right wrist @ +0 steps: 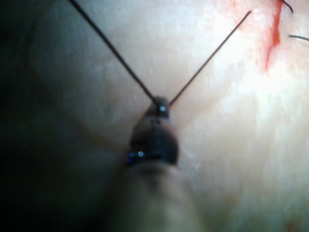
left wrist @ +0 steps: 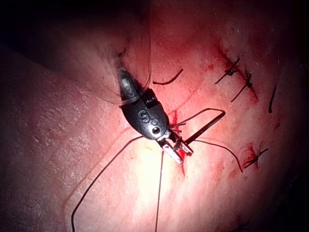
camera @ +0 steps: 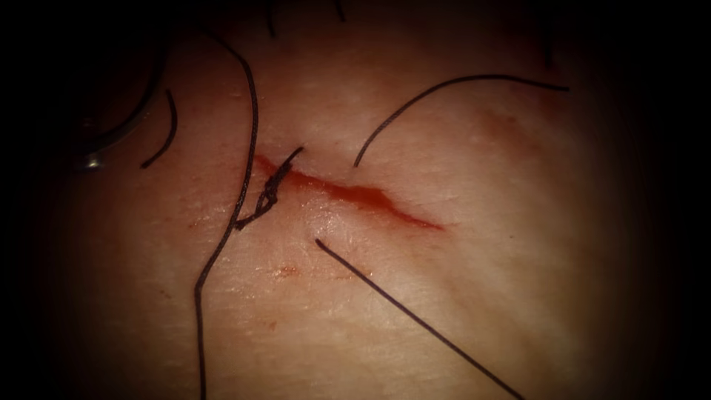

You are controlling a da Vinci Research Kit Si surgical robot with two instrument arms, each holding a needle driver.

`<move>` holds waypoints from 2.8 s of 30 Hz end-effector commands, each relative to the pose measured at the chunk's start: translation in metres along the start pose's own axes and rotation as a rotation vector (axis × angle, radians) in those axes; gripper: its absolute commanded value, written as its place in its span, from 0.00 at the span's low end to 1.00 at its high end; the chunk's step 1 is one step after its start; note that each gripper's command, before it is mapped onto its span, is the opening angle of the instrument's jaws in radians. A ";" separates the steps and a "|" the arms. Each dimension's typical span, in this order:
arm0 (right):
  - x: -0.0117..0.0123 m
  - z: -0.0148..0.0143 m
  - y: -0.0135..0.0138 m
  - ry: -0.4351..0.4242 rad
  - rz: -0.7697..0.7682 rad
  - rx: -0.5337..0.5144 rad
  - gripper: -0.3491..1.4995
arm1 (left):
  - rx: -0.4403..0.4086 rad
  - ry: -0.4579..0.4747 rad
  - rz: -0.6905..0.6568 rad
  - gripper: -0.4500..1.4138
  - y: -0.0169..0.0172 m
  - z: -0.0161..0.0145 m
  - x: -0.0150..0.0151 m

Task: Wound Closure
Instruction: Use the right gripper to pull the thread all the way through the tissue, leaving a small piece on the end

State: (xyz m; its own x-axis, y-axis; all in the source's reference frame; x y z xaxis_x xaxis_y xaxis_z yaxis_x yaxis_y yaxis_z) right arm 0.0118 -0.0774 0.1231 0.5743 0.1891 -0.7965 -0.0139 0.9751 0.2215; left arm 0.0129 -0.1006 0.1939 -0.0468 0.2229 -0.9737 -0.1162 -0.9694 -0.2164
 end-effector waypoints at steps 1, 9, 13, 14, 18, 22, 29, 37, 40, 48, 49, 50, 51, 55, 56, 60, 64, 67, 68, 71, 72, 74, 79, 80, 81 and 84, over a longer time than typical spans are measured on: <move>-0.0004 0.0005 -0.0006 -0.010 0.011 0.011 0.00 | -0.001 0.001 -0.002 0.00 0.0006 0.0005 -0.0007; -0.0017 -0.0032 -0.0015 -0.038 0.028 0.009 0.00 | 0.001 -0.001 -0.002 0.00 0.0006 0.0004 -0.0007; -0.0014 -0.0035 -0.0007 -0.052 0.051 -0.019 0.35 | 0.001 -0.001 -0.002 0.00 0.0006 0.0005 -0.0007; -0.0013 -0.0034 -0.0003 -0.054 0.061 -0.044 0.63 | 0.001 -0.001 -0.002 0.00 0.0006 0.0005 -0.0007; -0.0017 -0.0036 0.0044 -0.135 0.027 -0.061 0.95 | 0.000 -0.001 -0.002 0.00 0.0006 0.0003 -0.0007; -0.0011 -0.0052 0.0106 -0.145 0.003 0.022 0.94 | 0.002 -0.005 -0.003 0.00 0.0005 -0.0002 -0.0008; 0.0023 -0.0030 0.0185 -0.080 0.002 0.055 0.89 | 0.005 -0.006 -0.002 0.00 0.0006 0.0001 -0.0008; 0.0067 0.0082 0.0257 0.156 0.033 -0.046 0.84 | 0.007 -0.006 -0.001 0.00 0.0006 0.0003 -0.0009; 0.0071 0.0132 0.0273 0.152 -0.005 -0.081 0.82 | 0.007 -0.006 -0.001 0.00 0.0006 0.0003 -0.0009; 0.0059 0.0214 0.0253 0.144 -0.071 -0.074 0.69 | 0.007 -0.006 -0.001 0.00 0.0007 0.0003 -0.0009; 0.0056 0.0221 0.0246 0.148 -0.081 -0.072 0.65 | 0.007 -0.006 -0.006 0.00 0.0007 0.0002 -0.0009; 0.0053 0.0226 0.0241 0.152 -0.090 -0.068 0.64 | 0.007 -0.006 -0.006 0.00 0.0007 0.0002 -0.0009; 0.0046 0.0234 0.0229 0.155 -0.109 -0.055 0.62 | 0.007 -0.006 -0.006 0.00 0.0007 0.0002 -0.0010; 0.0034 0.0243 0.0212 0.154 -0.131 -0.050 0.62 | 0.007 -0.006 -0.006 0.00 0.0006 0.0003 -0.0010; 0.0033 0.0245 0.0210 0.154 -0.135 -0.050 0.62 | 0.007 -0.006 -0.006 0.00 0.0006 0.0004 -0.0010; 0.0035 0.0252 0.0204 0.154 -0.138 -0.053 0.62 | 0.008 -0.006 -0.006 0.00 0.0007 0.0005 -0.0010; 0.0042 0.0266 0.0196 0.158 -0.144 -0.049 0.62 | 0.009 -0.006 -0.011 0.00 0.0008 0.0005 -0.0011; 0.0045 0.0273 0.0193 0.159 -0.145 -0.050 0.62 | 0.009 -0.006 -0.010 0.00 0.0009 0.0004 -0.0011; 0.0046 0.0276 0.0192 0.158 -0.146 -0.051 0.62 | 0.009 -0.006 -0.010 0.00 0.0009 0.0004 -0.0011; 0.0049 0.0285 0.0191 0.159 -0.146 -0.052 0.62 | 0.009 -0.006 -0.009 0.00 0.0009 0.0004 -0.0012; 0.0049 0.0288 0.0191 0.159 -0.147 -0.053 0.62 | 0.009 -0.006 -0.009 0.00 0.0009 0.0004 -0.0013; 0.0050 0.0292 0.0189 0.162 -0.149 -0.049 0.61 | 0.009 -0.006 -0.008 0.00 0.0009 0.0004 -0.0014; 0.0048 0.0301 0.0186 0.172 -0.162 -0.033 0.04 | 0.009 -0.006 -0.007 0.00 0.0010 0.0004 -0.0014; 0.0048 0.0300 0.0187 0.180 -0.165 -0.020 0.00 | 0.009 -0.006 -0.007 0.00 0.0010 0.0004 -0.0014; 0.0047 0.0300 0.0187 0.184 -0.167 -0.014 0.00 | 0.009 -0.006 -0.007 0.00 0.0010 0.0004 -0.0014; 0.0048 0.0296 0.0187 0.192 -0.172 0.007 0.00 | 0.009 -0.006 -0.007 0.00 0.0010 0.0004 -0.0014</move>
State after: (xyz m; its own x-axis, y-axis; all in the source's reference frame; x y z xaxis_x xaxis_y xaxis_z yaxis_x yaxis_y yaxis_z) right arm 0.0380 -0.0615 0.1396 0.4041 0.0386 -0.9139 0.0750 0.9943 0.0752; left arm 0.0129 -0.1011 0.1945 -0.0528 0.2285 -0.9721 -0.1263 -0.9672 -0.2205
